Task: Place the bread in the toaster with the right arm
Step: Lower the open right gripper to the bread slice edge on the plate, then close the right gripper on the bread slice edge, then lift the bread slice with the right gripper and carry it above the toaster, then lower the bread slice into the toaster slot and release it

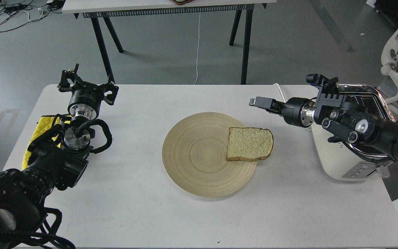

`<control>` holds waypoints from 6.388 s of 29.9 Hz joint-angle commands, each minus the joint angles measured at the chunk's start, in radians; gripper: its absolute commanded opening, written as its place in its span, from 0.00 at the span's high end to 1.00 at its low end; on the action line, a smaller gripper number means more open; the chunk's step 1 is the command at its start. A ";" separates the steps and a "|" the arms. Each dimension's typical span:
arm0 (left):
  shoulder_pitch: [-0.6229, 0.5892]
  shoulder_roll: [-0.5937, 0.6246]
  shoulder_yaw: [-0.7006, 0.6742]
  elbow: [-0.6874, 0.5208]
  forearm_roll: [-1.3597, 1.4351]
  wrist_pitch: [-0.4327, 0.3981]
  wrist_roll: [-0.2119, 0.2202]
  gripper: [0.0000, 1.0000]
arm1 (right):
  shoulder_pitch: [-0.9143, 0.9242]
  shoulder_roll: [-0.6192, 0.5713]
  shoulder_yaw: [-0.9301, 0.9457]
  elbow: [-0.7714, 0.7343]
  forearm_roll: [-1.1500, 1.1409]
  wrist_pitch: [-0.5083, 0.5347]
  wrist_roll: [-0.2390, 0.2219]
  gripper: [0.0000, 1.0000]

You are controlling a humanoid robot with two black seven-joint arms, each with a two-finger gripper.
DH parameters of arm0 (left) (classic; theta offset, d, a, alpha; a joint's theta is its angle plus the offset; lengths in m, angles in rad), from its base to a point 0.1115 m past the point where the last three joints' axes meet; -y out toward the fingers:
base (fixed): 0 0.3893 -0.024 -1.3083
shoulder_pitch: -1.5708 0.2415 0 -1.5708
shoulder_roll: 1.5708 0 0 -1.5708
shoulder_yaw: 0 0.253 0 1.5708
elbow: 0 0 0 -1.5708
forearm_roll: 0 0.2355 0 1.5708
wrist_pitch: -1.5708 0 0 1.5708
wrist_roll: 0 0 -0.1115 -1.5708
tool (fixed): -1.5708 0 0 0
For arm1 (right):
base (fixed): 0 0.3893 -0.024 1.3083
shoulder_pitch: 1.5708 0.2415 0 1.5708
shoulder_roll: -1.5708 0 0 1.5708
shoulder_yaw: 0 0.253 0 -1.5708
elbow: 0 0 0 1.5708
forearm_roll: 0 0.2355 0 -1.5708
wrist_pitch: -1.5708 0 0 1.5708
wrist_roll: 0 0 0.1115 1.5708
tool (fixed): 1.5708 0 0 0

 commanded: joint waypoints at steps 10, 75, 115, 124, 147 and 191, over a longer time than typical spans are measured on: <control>0.000 0.000 0.000 0.000 0.000 0.000 -0.001 0.00 | -0.059 -0.007 0.112 0.022 0.022 -0.004 -0.003 0.01; 0.000 0.000 0.000 0.001 0.000 0.000 0.001 0.00 | -0.154 -0.166 0.165 0.343 0.019 -0.024 -0.144 0.71; 0.000 0.000 0.000 0.000 0.000 0.000 -0.001 0.00 | -0.065 -0.419 0.484 0.480 0.023 0.010 -0.158 1.00; 0.000 0.000 0.000 0.000 0.000 0.000 0.001 0.00 | 0.013 -0.841 0.484 0.694 0.020 0.034 -0.156 1.00; 0.000 0.000 0.000 0.000 0.000 0.000 -0.001 0.00 | 0.008 -1.306 0.469 0.828 -0.162 0.212 -0.218 1.00; 0.000 0.000 0.000 0.000 0.000 0.000 -0.001 0.00 | -0.025 -1.150 0.467 0.829 -0.260 0.212 -0.339 1.00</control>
